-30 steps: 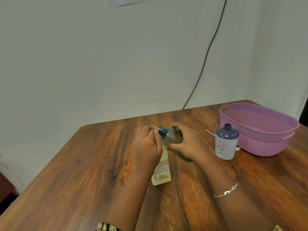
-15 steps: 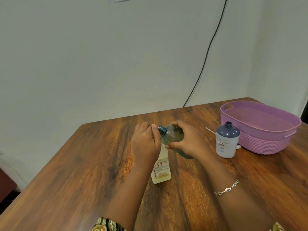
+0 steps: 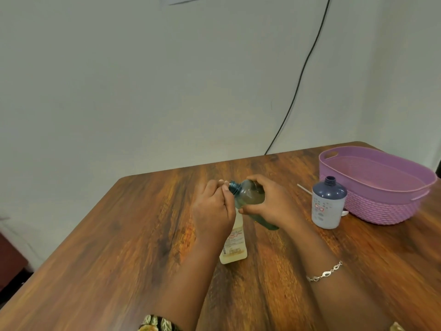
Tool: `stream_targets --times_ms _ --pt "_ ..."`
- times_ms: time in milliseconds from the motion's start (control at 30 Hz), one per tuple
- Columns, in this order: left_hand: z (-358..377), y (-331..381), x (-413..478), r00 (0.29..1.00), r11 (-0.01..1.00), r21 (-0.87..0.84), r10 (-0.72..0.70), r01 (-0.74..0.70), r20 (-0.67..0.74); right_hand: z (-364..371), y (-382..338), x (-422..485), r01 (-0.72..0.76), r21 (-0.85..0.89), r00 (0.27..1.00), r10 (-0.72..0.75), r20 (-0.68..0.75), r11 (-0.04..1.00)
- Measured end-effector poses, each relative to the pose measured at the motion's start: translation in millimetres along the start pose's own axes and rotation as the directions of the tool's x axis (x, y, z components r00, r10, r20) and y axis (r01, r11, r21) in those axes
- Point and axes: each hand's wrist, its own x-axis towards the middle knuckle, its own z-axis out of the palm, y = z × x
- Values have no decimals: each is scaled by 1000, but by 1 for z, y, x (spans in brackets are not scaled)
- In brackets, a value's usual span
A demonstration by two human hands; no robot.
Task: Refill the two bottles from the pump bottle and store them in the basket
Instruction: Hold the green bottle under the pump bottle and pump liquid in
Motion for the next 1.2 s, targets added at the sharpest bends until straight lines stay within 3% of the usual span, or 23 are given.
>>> stream_targets --times_ms 133,300,600,833,1200 --pt "0 -2 -5 999 999 18 42 -43 15 4 3 -4 -12 23 1000 12 16 1000" --pt "-4 4 8 999 999 13 -41 40 31 1 -4 -4 -3 74 1000 3 9 997" --pt "1 -2 -2 1000 1000 -16 -22 22 10 3 -3 -5 -19 27 1000 19 18 999" --pt "-4 4 11 990 989 -81 -120 126 72 -3 -8 -2 6 61 1000 -7 19 998" --pt "-8 0 7 995 997 -42 -54 58 81 1 -8 -2 -3 29 1000 3 24 1000"
